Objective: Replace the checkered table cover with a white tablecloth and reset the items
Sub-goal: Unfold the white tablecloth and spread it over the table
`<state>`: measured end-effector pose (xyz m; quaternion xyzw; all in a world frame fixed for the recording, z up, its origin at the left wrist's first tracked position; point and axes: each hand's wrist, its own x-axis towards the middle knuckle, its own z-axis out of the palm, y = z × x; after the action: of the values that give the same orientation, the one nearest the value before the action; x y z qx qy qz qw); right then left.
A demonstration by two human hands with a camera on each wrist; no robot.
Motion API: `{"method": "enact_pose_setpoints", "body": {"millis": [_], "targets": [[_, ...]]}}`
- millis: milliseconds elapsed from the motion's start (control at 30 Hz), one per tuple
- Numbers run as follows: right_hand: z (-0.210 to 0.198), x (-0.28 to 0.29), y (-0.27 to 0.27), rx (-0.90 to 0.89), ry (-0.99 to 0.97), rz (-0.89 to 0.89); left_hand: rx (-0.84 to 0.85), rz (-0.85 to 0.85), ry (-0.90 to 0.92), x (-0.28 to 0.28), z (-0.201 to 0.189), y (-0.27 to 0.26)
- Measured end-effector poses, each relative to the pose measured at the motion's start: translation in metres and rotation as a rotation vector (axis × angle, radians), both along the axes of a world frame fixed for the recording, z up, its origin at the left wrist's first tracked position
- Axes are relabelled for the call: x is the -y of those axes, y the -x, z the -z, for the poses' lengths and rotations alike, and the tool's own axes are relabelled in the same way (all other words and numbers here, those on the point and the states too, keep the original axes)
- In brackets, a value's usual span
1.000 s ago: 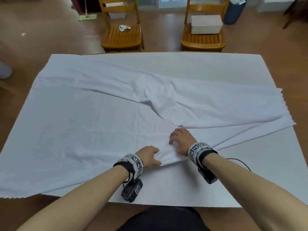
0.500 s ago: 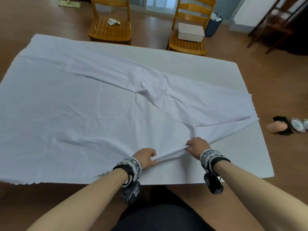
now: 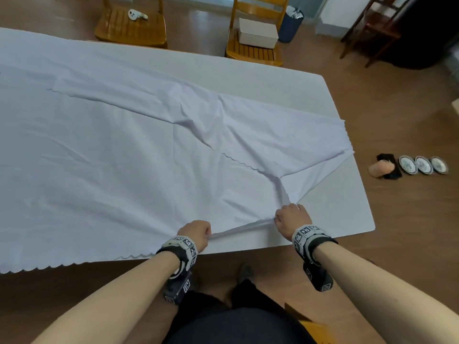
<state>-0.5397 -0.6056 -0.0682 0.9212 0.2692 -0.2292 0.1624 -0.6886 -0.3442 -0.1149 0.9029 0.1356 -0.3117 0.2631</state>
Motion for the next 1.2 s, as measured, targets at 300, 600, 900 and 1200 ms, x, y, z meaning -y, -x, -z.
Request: {"method": "enact_pose_setpoints", "body": {"millis": [300,600,900,1200], "targets": [[0.018,0.067,-0.035,-0.073,-0.025,-0.185,-0.170,0.090,-0.187,0.036,-0.011,-0.033],[0.029,0.101,-0.088,-0.055,-0.364,-0.462,-0.341,0.014,-0.355,0.085,-0.029,-0.058],[0.049,0.146,-0.085,-0.237,-0.432,-0.127,-0.207,0.031,-0.200,0.158,-0.039,-0.136],[0.052,0.184,-0.077,-0.307,-0.477,0.150,0.025,-0.064,0.098,0.228,-0.017,-0.236]]}}
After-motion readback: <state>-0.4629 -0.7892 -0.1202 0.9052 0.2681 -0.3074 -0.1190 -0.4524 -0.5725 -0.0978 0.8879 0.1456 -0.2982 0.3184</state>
